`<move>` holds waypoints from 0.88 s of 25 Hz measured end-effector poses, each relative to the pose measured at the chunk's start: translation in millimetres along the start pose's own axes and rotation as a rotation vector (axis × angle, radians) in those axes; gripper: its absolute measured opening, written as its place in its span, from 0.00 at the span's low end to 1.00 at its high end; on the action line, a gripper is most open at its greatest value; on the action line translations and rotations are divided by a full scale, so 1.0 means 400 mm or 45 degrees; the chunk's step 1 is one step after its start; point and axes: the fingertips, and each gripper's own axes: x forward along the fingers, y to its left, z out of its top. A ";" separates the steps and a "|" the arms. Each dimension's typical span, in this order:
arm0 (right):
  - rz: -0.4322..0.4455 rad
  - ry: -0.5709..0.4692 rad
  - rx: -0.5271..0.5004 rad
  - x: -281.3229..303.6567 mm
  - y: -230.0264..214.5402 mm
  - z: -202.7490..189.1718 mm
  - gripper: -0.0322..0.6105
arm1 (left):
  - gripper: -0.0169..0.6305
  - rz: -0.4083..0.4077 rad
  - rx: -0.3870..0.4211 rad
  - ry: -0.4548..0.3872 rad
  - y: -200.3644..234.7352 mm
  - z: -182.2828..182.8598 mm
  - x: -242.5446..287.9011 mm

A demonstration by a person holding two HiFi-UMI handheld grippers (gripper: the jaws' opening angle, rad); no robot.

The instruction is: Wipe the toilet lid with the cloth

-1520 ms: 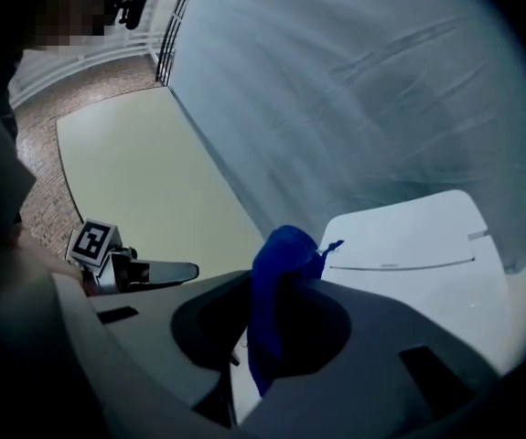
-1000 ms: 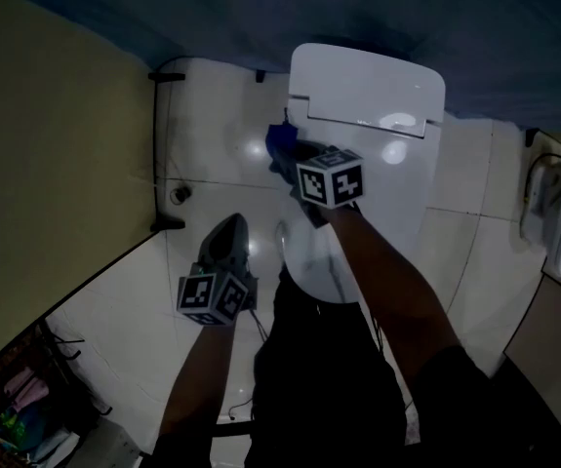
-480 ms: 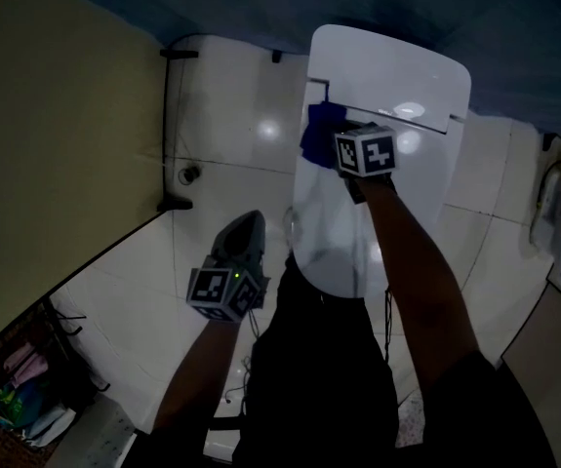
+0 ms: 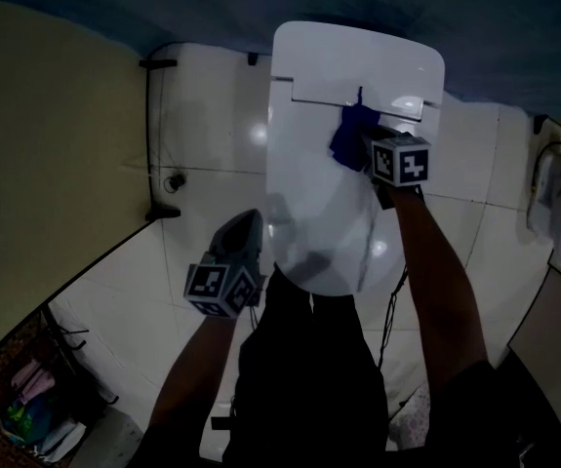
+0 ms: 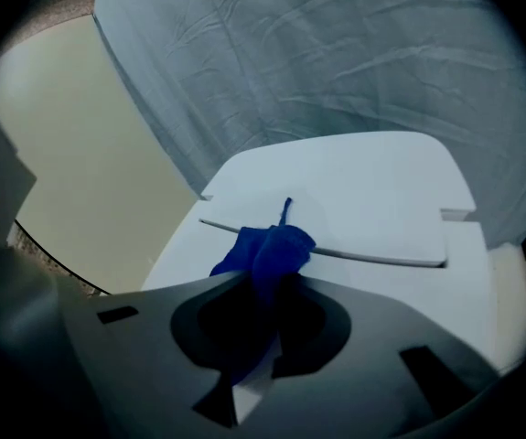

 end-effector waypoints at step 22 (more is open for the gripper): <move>-0.400 -0.120 -0.072 -0.291 -0.272 -0.110 0.13 | 0.01 -0.048 0.205 0.040 0.042 -0.006 -0.012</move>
